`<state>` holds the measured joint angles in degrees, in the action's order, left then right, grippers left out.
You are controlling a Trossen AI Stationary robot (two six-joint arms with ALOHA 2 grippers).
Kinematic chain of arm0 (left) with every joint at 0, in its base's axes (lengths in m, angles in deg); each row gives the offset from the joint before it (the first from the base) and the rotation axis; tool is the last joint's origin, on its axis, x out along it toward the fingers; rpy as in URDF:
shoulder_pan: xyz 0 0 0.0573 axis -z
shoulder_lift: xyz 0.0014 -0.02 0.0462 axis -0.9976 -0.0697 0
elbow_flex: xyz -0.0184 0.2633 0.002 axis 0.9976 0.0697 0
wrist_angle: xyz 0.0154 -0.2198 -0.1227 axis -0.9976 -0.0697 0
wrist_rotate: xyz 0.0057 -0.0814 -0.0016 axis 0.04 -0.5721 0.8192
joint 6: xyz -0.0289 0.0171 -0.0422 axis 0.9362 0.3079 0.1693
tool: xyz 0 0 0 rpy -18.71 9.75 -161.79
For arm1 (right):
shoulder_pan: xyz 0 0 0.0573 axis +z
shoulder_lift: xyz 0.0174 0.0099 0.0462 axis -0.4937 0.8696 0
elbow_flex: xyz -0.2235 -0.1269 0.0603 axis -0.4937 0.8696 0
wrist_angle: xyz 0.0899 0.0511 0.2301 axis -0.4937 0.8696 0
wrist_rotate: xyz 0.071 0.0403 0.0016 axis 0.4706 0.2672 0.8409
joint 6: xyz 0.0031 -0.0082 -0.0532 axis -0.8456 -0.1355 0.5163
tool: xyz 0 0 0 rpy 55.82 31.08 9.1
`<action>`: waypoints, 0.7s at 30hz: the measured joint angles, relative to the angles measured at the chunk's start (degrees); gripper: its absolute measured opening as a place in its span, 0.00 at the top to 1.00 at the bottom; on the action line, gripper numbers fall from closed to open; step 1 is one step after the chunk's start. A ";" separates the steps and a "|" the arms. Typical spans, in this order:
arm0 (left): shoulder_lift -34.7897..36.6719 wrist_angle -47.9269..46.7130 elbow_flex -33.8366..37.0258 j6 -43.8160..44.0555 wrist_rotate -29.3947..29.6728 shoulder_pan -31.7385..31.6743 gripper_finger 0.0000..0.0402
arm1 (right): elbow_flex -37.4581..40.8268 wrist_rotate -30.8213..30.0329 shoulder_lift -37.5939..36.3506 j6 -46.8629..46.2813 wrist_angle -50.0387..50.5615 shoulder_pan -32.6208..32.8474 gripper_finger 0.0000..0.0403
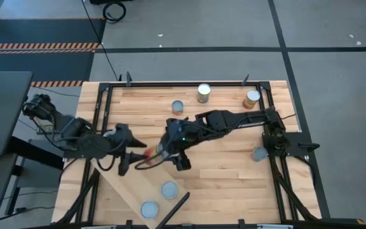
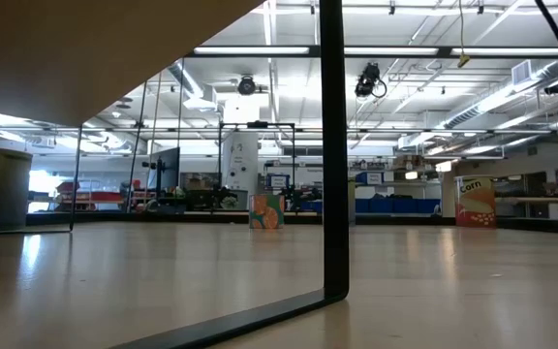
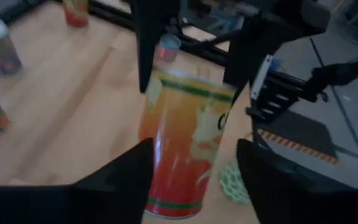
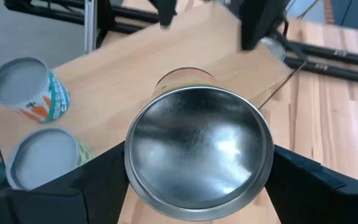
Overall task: Pick and place cans onto a shelf
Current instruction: Put the canned corn on the shelf
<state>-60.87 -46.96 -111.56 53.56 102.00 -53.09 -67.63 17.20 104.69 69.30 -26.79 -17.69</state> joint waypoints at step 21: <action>-6.80 4.26 -0.04 -18.64 -0.45 -8.74 0.16 | 0.02 1.12 0.02 -4.83 -0.82 -3.33 0.19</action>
<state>-67.67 -42.70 -111.60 34.92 101.56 -61.83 -67.61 18.32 104.71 64.47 -27.61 -21.02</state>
